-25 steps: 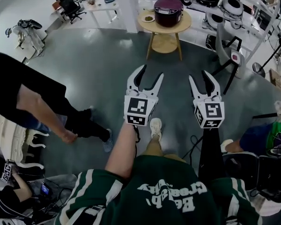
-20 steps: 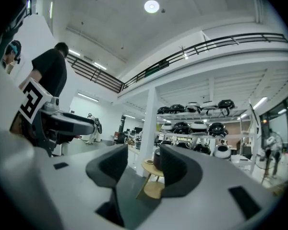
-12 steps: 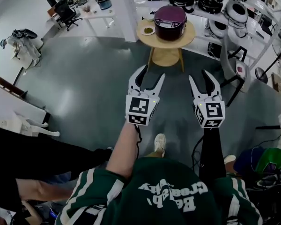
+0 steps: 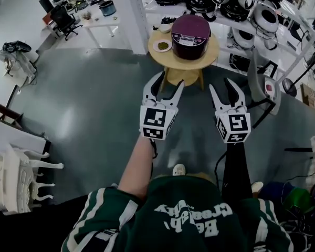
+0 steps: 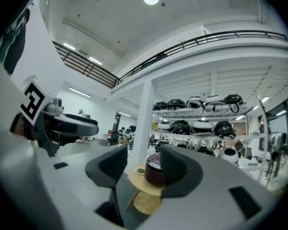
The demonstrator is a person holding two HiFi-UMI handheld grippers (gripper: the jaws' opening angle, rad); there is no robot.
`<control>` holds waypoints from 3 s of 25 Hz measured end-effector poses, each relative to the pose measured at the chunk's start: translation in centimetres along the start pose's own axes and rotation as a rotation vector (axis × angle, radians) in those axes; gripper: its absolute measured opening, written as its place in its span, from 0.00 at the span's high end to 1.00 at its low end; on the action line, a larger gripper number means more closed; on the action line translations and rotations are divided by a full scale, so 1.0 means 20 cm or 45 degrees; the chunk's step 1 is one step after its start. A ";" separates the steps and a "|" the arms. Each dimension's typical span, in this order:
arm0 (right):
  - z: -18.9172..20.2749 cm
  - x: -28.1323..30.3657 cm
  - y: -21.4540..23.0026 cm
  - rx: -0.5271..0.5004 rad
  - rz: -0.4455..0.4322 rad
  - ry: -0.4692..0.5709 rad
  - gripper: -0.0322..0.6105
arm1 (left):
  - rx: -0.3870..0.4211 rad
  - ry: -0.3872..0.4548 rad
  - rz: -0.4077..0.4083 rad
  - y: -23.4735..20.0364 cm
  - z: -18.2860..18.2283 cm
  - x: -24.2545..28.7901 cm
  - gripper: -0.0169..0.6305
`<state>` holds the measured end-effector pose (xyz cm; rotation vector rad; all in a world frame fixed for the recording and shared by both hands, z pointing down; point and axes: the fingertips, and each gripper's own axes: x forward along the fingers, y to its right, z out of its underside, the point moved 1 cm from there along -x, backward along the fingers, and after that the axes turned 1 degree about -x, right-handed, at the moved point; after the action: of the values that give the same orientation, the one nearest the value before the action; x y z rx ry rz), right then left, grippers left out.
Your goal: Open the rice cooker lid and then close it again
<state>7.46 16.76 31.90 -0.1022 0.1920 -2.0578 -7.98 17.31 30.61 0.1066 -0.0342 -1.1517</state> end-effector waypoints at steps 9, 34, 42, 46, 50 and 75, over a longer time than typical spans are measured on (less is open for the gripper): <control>0.00 0.28 0.08 -0.012 0.018 -0.024 0.61 | -0.026 -0.004 0.035 -0.17 0.02 0.25 0.59; 0.32 1.32 0.74 0.025 -0.055 -0.018 0.60 | -0.004 -0.076 0.068 -0.49 0.28 1.42 0.59; 0.44 1.81 0.96 0.025 -0.132 -0.042 0.60 | 0.006 -0.175 0.081 -0.64 0.45 1.86 0.60; 0.50 1.95 1.00 0.037 -0.166 -0.070 0.60 | -0.004 -0.215 0.118 -0.68 0.51 1.99 0.61; 0.54 2.06 1.03 0.031 -0.196 -0.094 0.60 | -0.022 -0.264 0.150 -0.70 0.60 2.10 0.63; 0.65 2.16 1.14 0.080 -0.077 -0.163 0.60 | -0.079 -0.602 0.517 -0.59 1.01 2.27 0.67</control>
<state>8.82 -33.11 40.18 -0.2021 0.0457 -2.1072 -1.91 -30.23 48.16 -0.2221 -0.4212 -0.7498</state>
